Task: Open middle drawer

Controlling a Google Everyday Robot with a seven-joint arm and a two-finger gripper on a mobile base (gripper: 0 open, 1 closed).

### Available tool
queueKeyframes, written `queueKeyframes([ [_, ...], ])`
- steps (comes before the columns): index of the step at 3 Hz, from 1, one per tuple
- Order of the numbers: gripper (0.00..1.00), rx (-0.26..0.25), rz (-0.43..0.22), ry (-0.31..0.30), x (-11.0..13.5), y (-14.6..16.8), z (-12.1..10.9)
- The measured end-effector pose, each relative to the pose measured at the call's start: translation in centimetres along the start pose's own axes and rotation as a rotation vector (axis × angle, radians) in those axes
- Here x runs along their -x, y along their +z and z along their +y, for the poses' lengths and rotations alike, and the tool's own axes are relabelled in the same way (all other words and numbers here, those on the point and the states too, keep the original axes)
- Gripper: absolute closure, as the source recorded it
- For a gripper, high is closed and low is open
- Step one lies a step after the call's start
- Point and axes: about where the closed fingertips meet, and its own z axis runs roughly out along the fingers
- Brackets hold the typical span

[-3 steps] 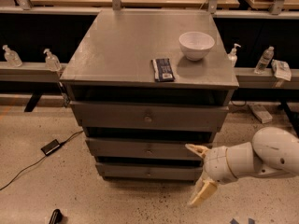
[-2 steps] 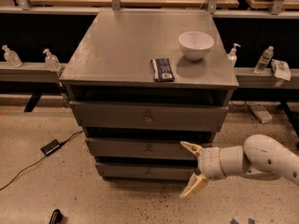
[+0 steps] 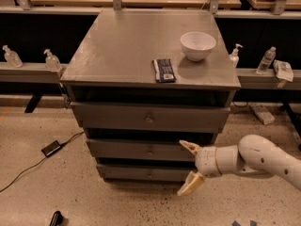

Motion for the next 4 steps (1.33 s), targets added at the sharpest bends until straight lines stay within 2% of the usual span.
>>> queueKeyframes([
  [1,0.00,-0.067,0.000,-0.029,-3.8,3.9,-3.8],
  [2,0.00,-0.121,0.021,-0.044,-5.8,6.3,-6.6],
  [4,0.03,-0.172,0.058,-0.012,-11.7,10.9,-13.2],
])
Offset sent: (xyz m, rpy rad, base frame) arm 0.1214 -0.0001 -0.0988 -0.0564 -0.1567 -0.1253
